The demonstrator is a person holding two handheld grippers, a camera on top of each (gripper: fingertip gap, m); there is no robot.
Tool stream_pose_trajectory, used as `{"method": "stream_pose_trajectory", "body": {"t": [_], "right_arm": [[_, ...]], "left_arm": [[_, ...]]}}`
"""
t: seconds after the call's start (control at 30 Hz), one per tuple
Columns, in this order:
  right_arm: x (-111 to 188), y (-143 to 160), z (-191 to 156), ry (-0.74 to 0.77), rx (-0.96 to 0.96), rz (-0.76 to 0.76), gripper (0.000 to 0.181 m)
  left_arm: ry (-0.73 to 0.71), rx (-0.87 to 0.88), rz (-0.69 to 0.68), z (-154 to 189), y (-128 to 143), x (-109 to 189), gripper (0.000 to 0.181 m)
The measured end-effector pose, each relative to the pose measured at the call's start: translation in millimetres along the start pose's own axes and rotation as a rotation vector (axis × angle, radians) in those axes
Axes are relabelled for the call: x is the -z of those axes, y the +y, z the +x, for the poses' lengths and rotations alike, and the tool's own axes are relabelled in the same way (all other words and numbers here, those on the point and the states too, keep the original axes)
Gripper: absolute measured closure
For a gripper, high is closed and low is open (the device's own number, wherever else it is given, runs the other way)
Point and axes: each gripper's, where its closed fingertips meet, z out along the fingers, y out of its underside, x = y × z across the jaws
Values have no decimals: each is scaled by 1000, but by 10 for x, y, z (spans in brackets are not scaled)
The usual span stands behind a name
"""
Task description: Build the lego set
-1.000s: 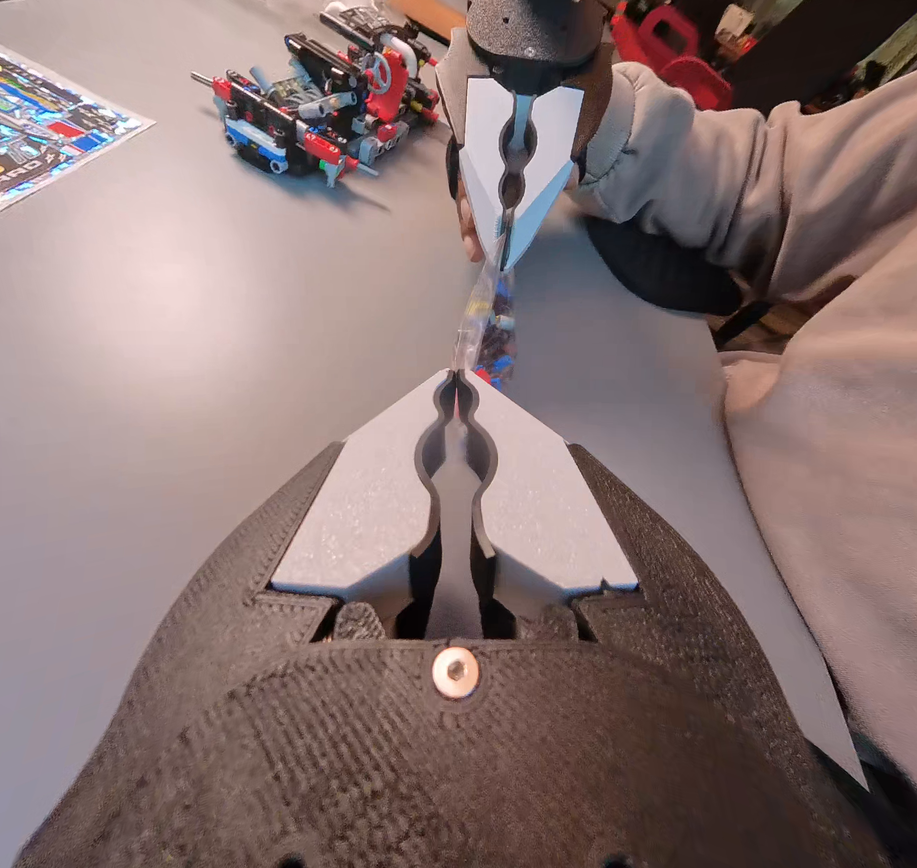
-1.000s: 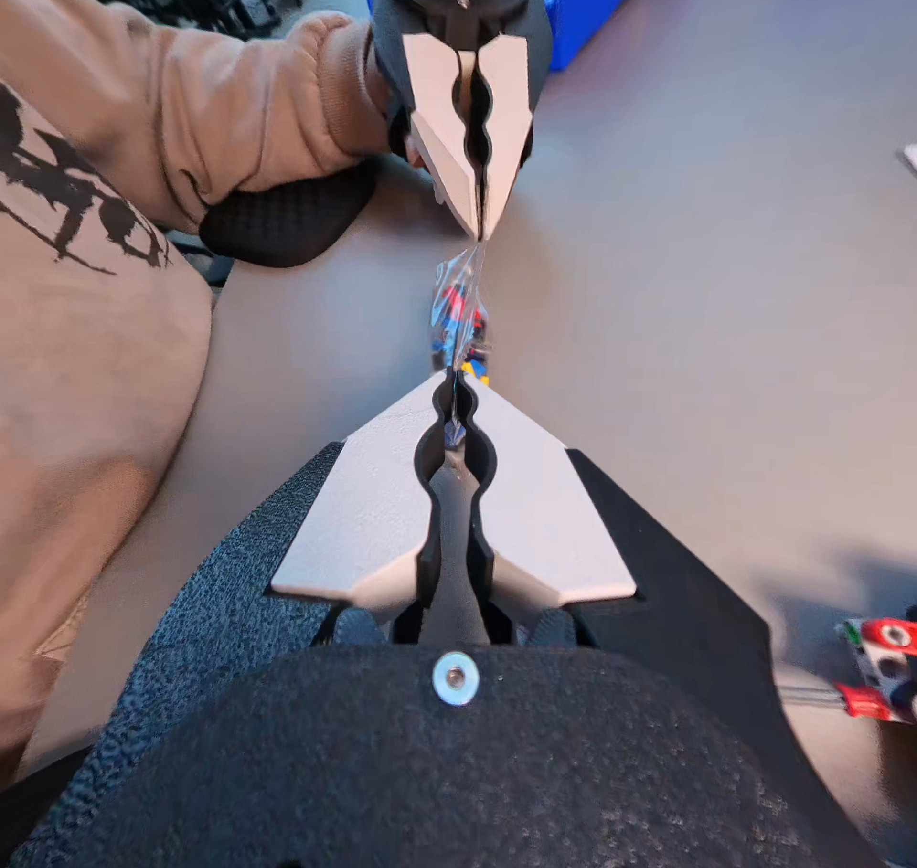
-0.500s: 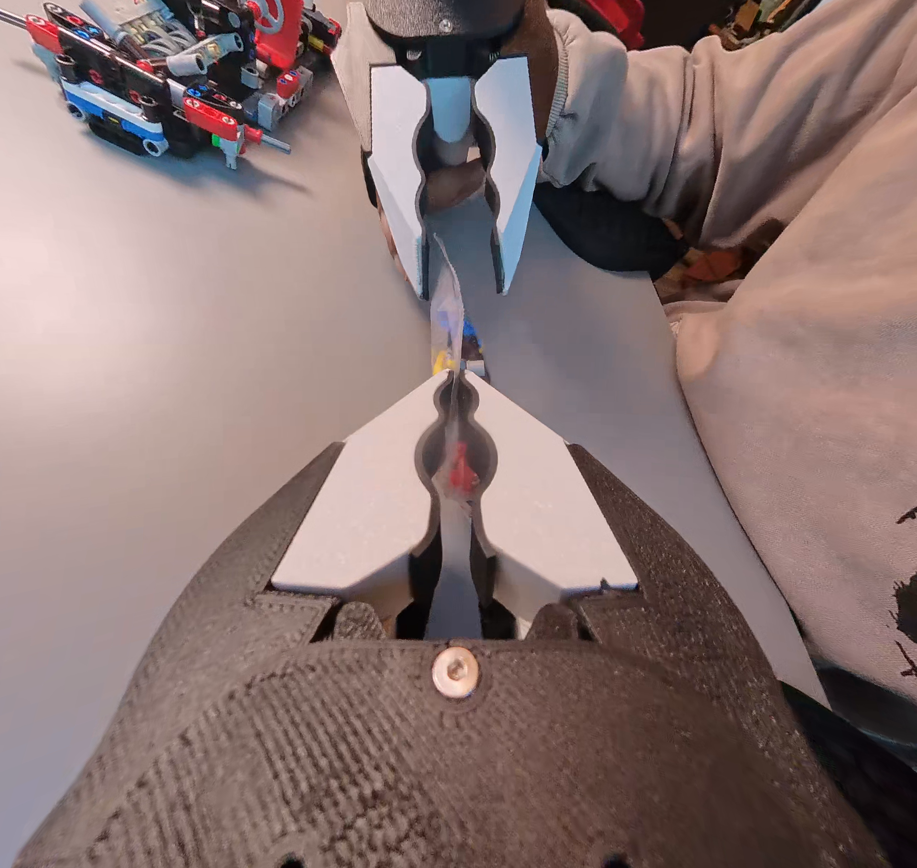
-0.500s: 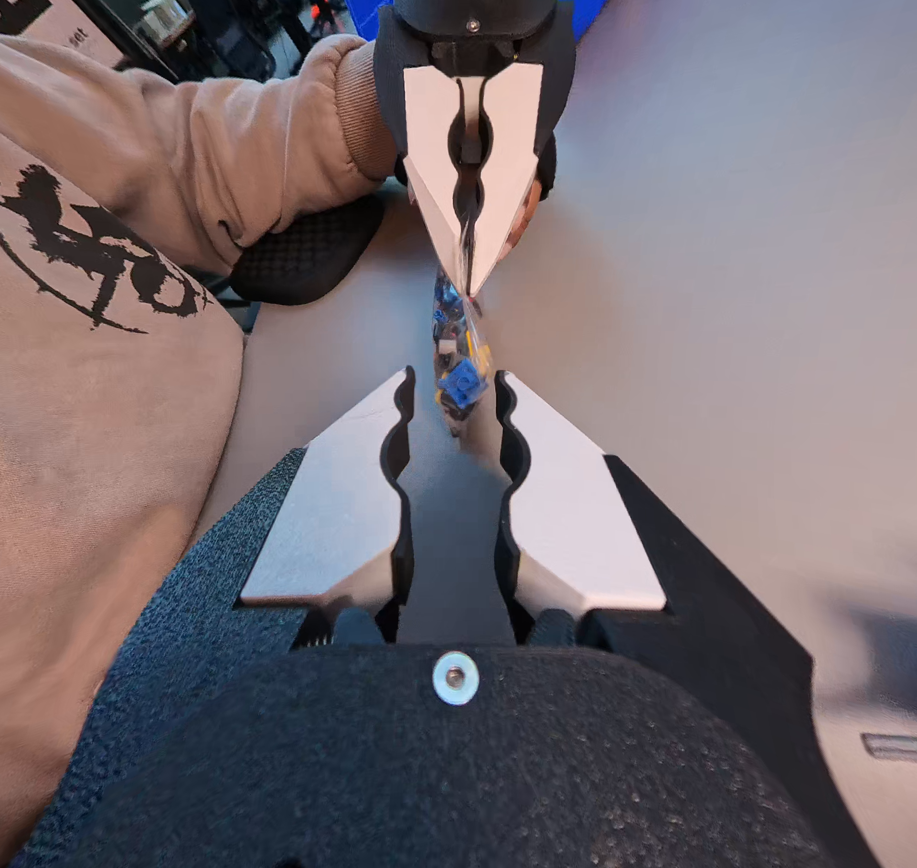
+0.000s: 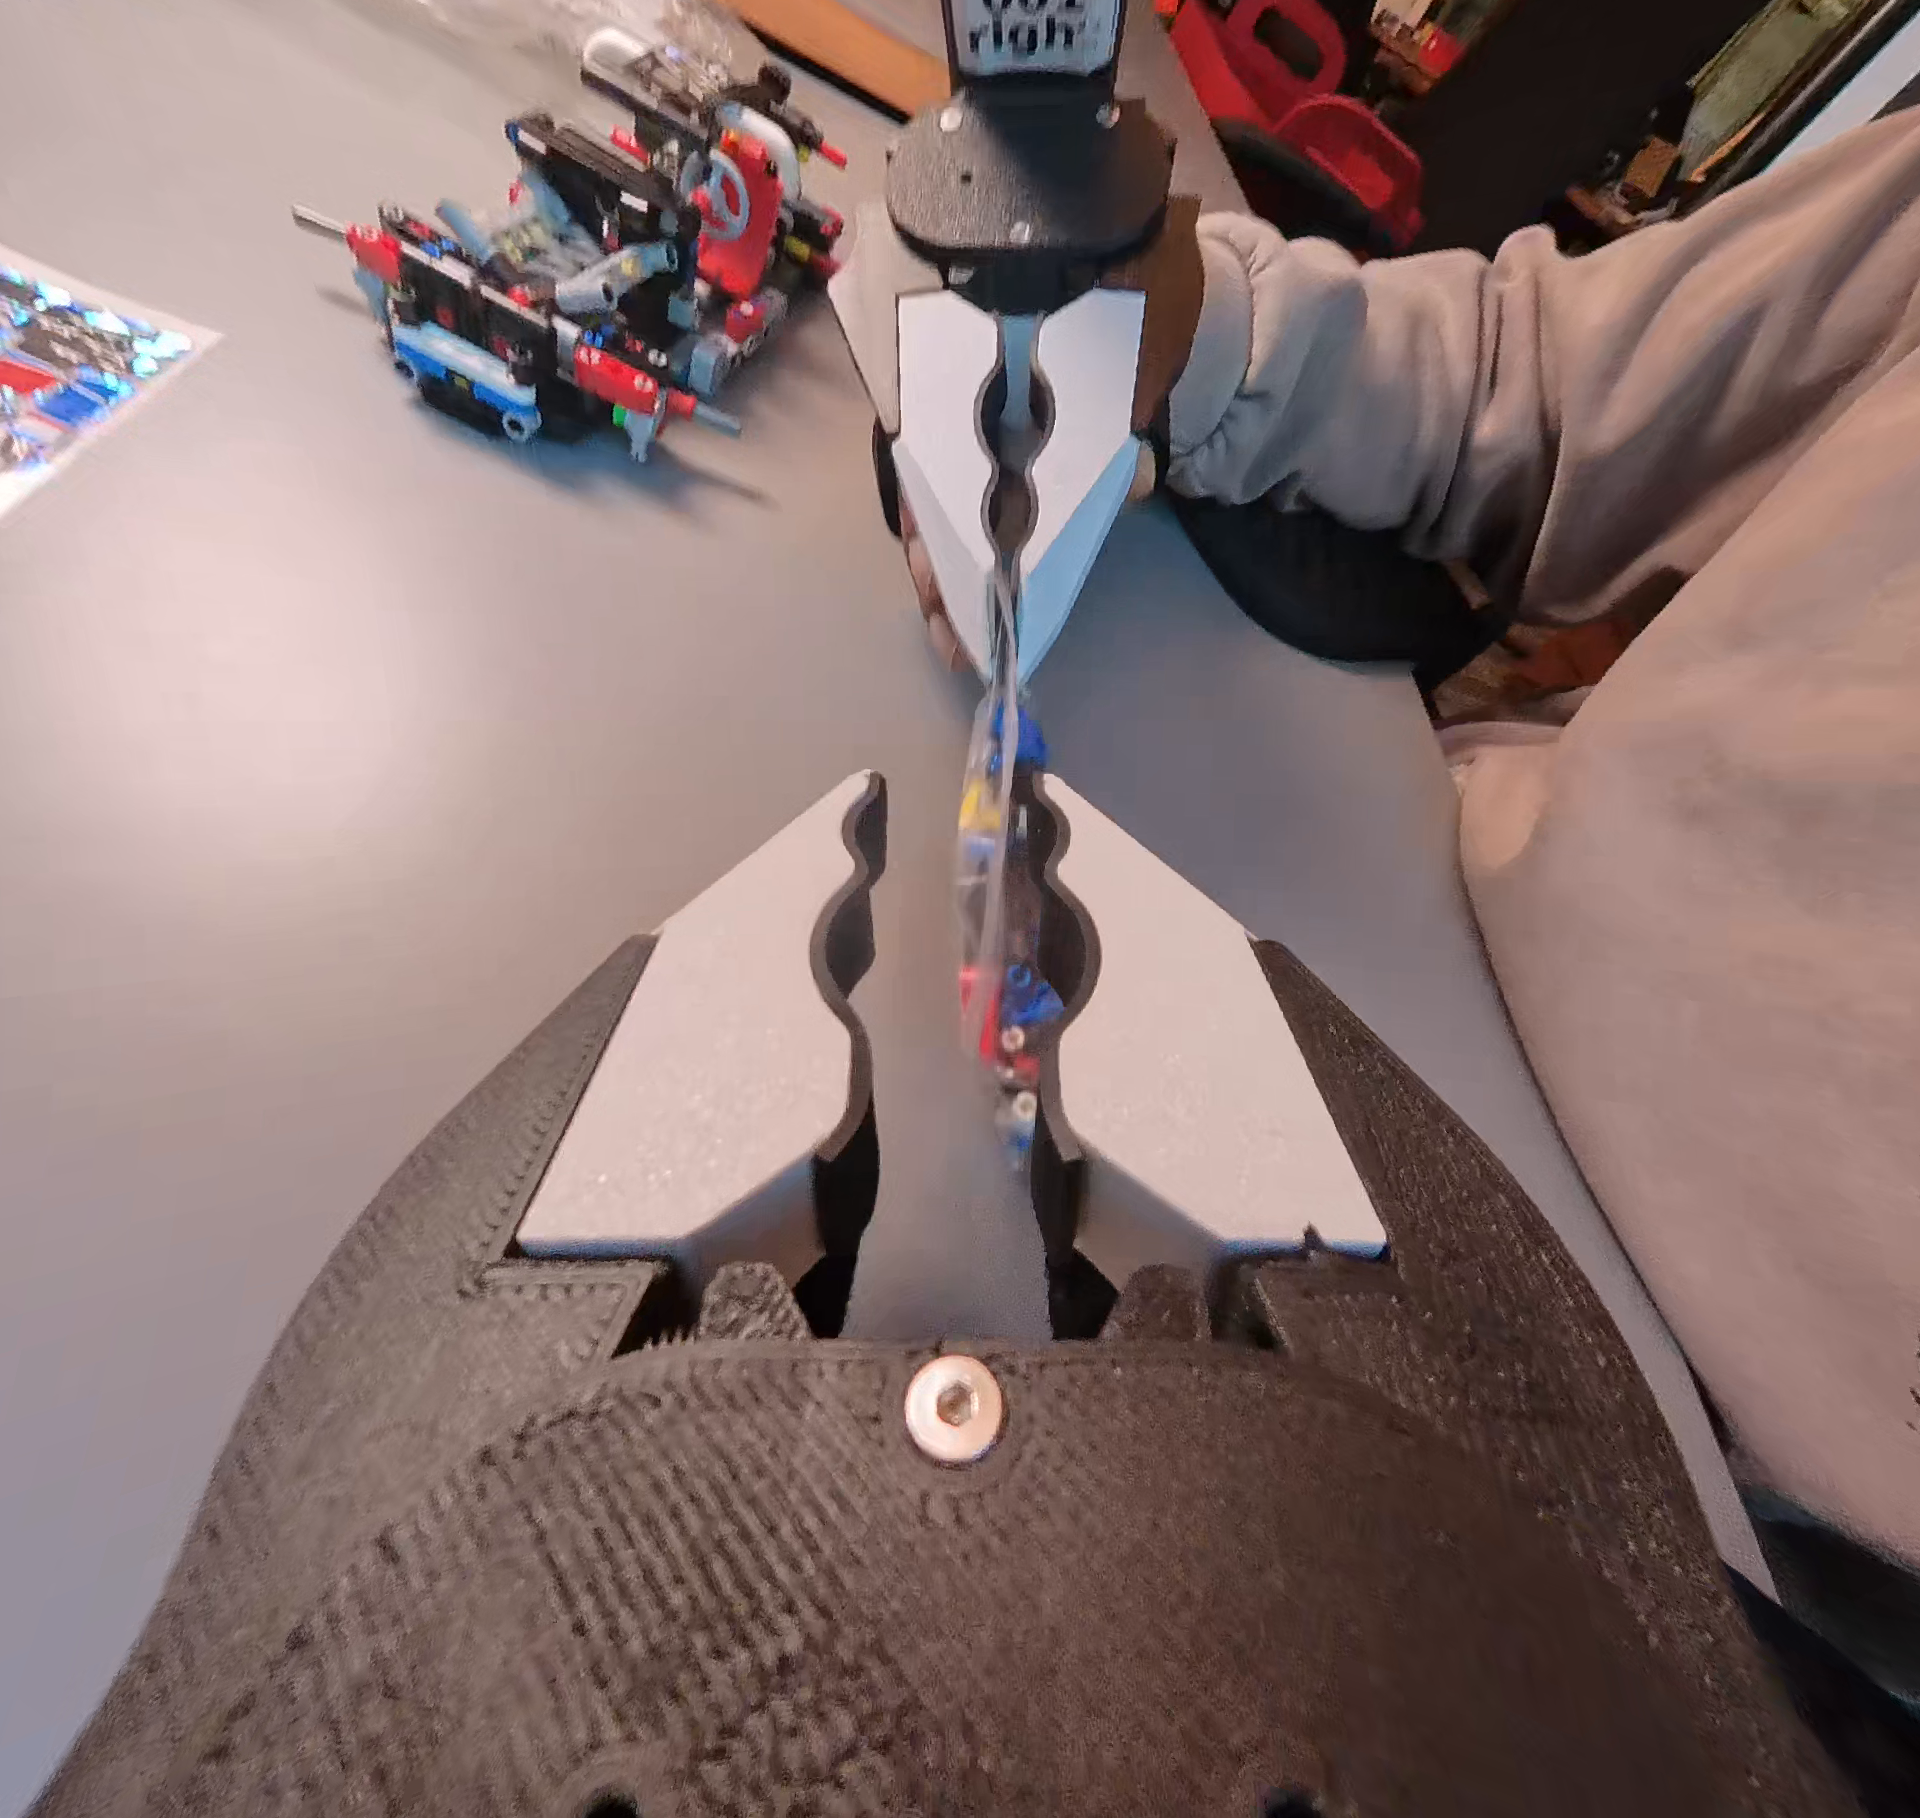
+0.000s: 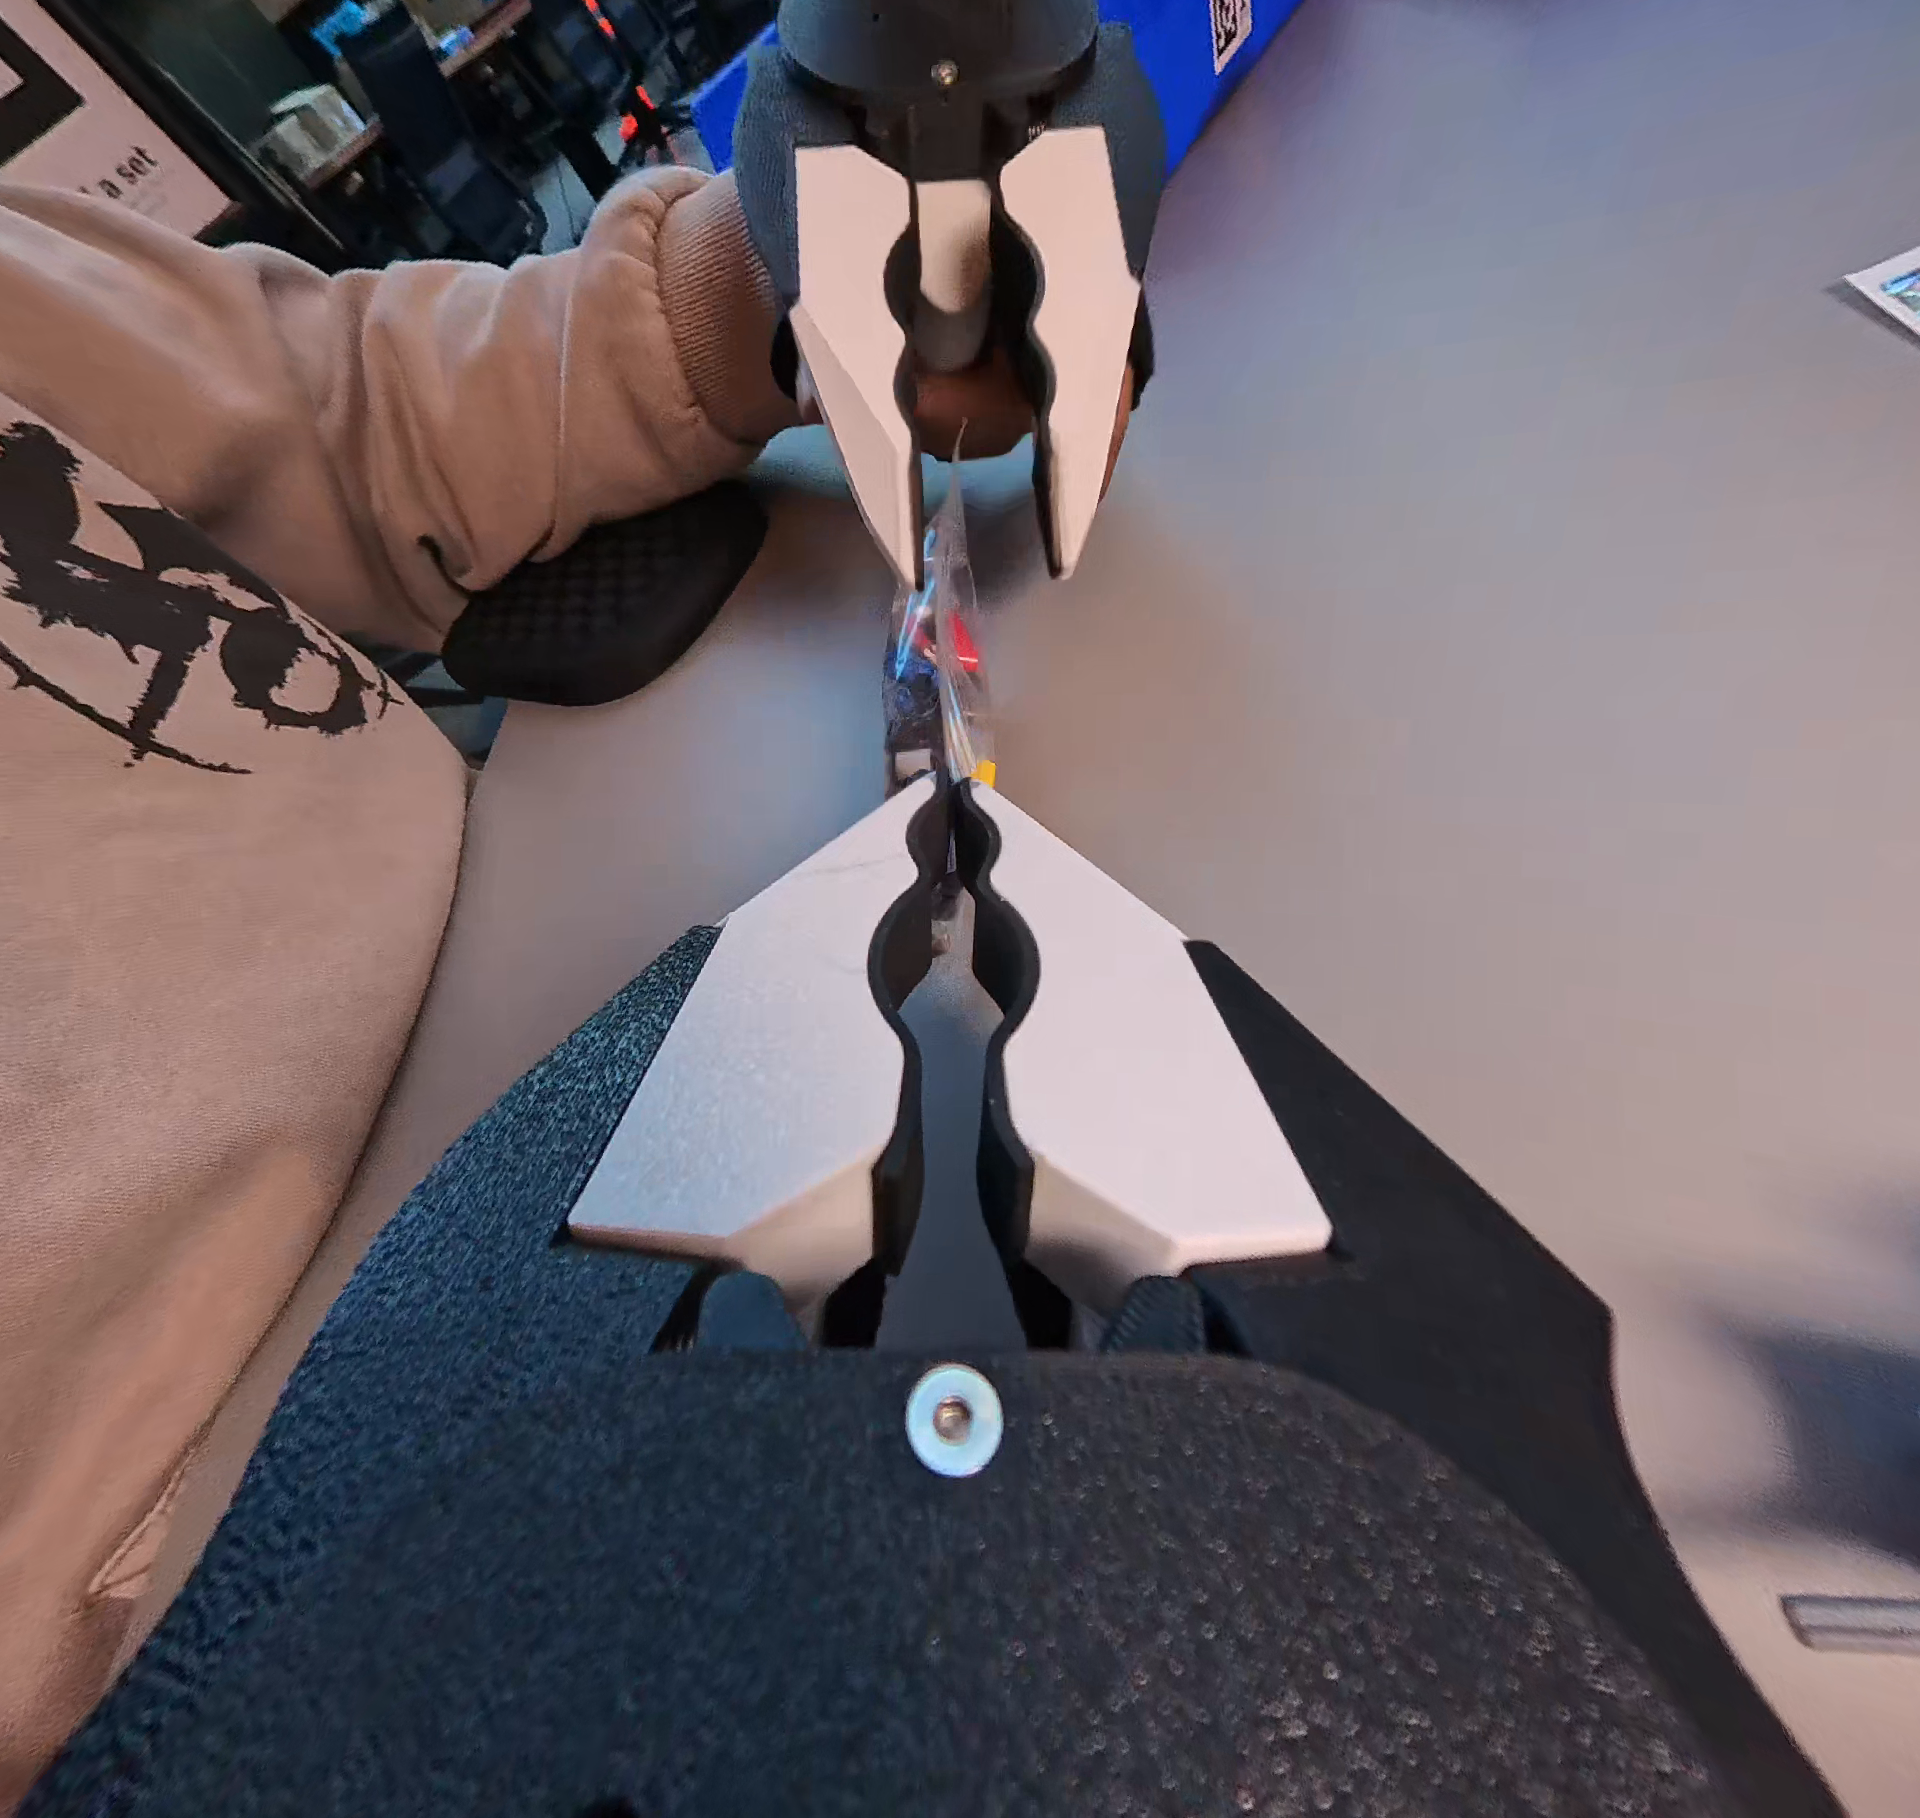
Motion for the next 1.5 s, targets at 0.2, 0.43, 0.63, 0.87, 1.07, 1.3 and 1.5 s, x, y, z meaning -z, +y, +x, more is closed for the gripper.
{"method": "stream_pose_trajectory", "body": {"t": [0.2,0.43,0.63,0.87,1.07,1.3,1.5], "right_arm": [[-65,-34,-56,-21,-1,-5,181],[52,-33,21,-5,-13,35,170],[64,-130,97,-4,-41,87,179],[111,-283,61,-62,-136,175,181],[352,-816,-239,-292,-383,395,181],[444,-978,-483,-361,-330,432,181],[342,-832,-376,-171,-133,323,181]], "left_arm": [[18,-93,-137,116,-28,-287,175],[75,77,-130,5,-13,-332,181],[117,105,-98,21,-25,-308,181],[198,203,4,89,-181,-253,181],[347,277,210,394,-717,-61,181],[374,219,229,631,-877,-16,181],[299,186,141,514,-676,-118,181]]}}
